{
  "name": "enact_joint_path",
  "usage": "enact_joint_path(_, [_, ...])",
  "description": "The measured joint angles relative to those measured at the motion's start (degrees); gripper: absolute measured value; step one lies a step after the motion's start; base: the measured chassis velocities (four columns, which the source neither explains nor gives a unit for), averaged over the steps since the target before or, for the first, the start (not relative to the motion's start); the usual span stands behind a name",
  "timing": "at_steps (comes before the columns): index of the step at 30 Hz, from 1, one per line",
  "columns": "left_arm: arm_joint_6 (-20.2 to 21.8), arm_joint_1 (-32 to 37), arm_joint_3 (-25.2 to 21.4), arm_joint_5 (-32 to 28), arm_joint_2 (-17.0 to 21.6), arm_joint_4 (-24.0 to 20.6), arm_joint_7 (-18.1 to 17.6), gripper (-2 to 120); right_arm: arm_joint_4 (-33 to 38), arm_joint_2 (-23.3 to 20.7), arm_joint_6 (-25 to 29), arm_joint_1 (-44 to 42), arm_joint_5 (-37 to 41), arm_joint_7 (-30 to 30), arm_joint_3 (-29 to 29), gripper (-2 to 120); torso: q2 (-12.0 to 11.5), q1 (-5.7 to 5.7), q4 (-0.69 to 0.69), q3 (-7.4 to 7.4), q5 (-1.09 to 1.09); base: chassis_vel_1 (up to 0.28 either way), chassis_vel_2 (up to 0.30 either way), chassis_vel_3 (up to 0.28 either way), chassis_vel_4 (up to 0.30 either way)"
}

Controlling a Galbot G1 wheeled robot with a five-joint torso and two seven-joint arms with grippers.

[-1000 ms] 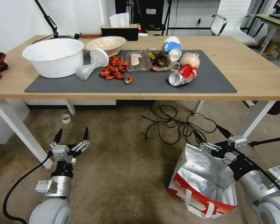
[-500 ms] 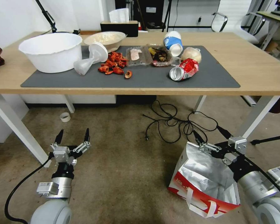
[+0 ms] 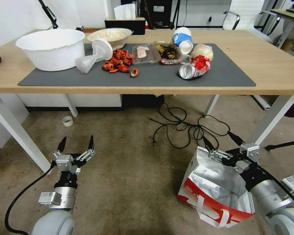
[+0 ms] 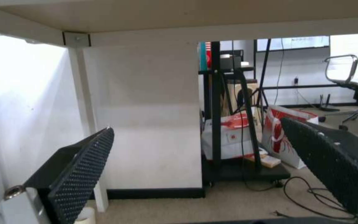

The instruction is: Pick up the food delivery bag from the floor and place it on the table.

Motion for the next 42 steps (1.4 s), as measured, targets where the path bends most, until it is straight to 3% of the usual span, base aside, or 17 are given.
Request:
enact_joint_path(17, [-0.35,-0.01,0.43,0.06,-0.15,0.02,0.02,100,-0.04,0.15,0.00,-0.25,-0.12,0.02,0.15,100,-4.10,-0.91,0.00,-3.19,0.00,0.000,0.000,0.000,0.000])
enact_joint_path(42, [-1.43,0.06,0.44,0.10,-0.53,0.50,0.32,100,-0.09,0.40,0.46,-0.64,-1.18,0.02,-0.31,100,-9.46,-1.29,0.00,-8.17,0.00,0.000,0.000,0.000,0.000])
